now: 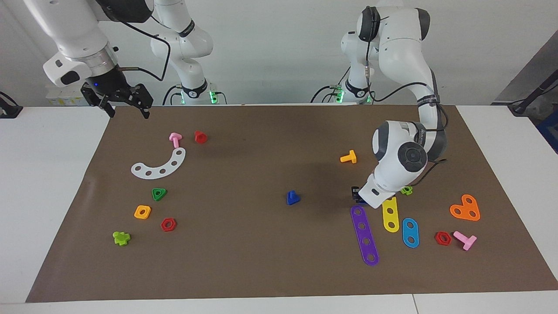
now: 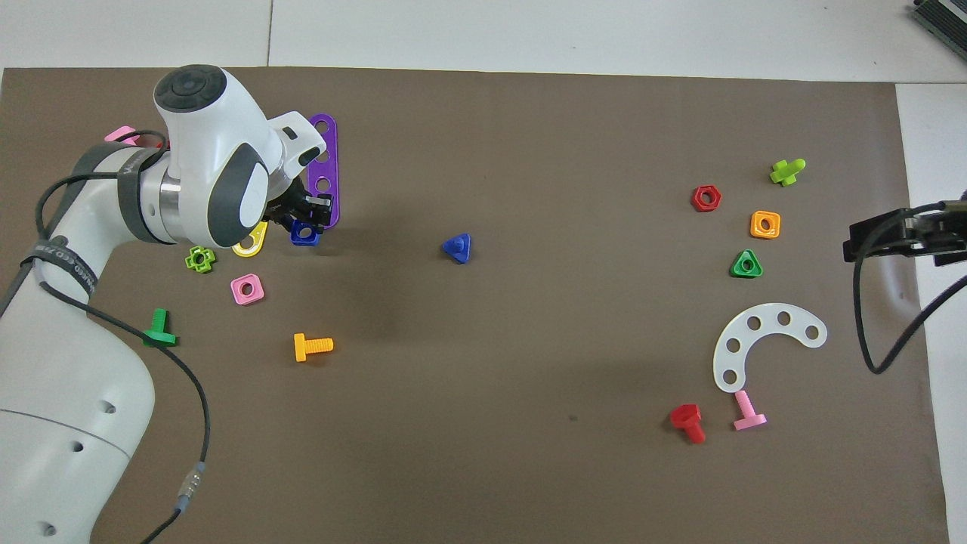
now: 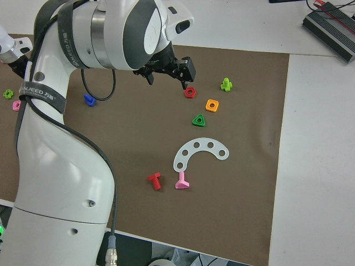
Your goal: Unscrew and place screws in storage area
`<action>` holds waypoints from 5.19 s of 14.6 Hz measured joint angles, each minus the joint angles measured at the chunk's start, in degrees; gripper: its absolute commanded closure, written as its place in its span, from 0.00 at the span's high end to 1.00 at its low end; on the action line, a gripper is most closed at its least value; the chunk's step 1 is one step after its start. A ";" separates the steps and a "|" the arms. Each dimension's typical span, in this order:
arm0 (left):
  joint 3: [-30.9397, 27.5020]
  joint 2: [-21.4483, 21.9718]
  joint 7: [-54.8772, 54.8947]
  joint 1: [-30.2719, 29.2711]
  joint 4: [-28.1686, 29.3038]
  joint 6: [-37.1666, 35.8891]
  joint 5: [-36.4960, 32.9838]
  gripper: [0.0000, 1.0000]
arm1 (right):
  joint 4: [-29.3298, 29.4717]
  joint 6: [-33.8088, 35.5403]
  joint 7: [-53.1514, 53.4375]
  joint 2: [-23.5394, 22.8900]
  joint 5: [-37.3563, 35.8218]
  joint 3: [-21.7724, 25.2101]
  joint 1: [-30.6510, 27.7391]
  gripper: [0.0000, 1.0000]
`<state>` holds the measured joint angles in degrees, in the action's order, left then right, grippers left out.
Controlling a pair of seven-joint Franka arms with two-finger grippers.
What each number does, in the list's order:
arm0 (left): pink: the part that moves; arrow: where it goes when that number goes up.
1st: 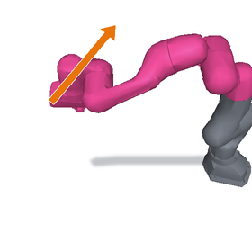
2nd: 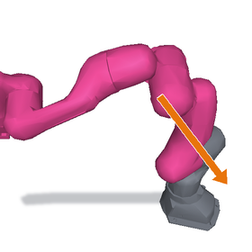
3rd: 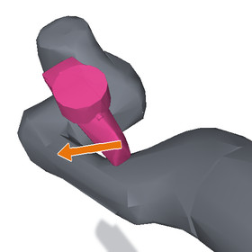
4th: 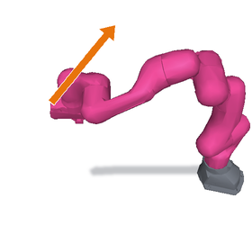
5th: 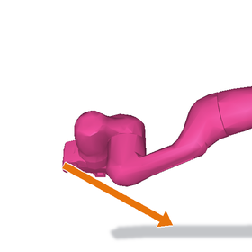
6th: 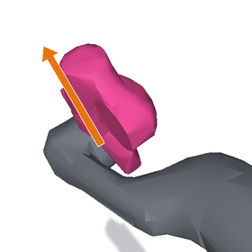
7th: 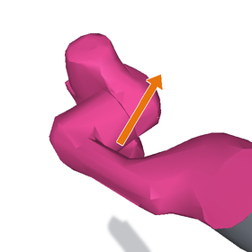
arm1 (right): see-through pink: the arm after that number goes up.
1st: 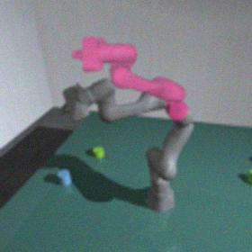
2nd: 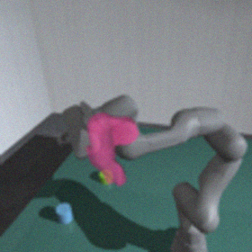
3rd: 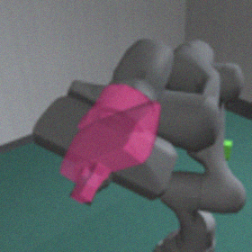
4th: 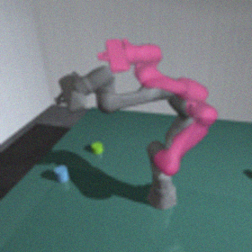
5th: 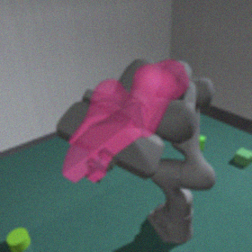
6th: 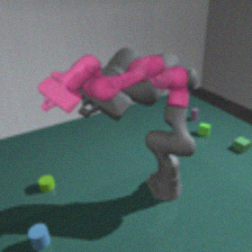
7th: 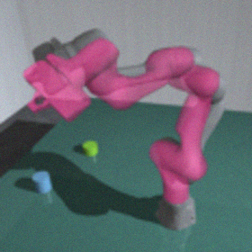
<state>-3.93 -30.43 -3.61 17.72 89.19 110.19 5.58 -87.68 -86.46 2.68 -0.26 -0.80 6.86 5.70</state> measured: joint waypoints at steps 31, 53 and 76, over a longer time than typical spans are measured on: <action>-2.07 23.32 9.23 -13.52 -6.67 -28.73 -5.78 1.00 | 1.30 -48.30 30.56 -35.75 2.70 -1.13 33.90 0.72; -1.97 26.01 9.09 -13.50 -4.09 -21.97 -4.27 1.00 | 1.69 -47.93 30.08 -36.86 2.01 -0.94 33.88 0.00; -2.15 28.02 9.09 -13.51 -0.29 -19.91 -4.02 1.00 | -30.16 -51.15 -0.36 -13.11 2.03 0.33 4.30 0.00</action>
<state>-6.08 -2.42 5.49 4.21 88.91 90.27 1.55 -117.83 -137.61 2.32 -13.37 1.23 7.19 10.00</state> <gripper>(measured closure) 0.000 0.806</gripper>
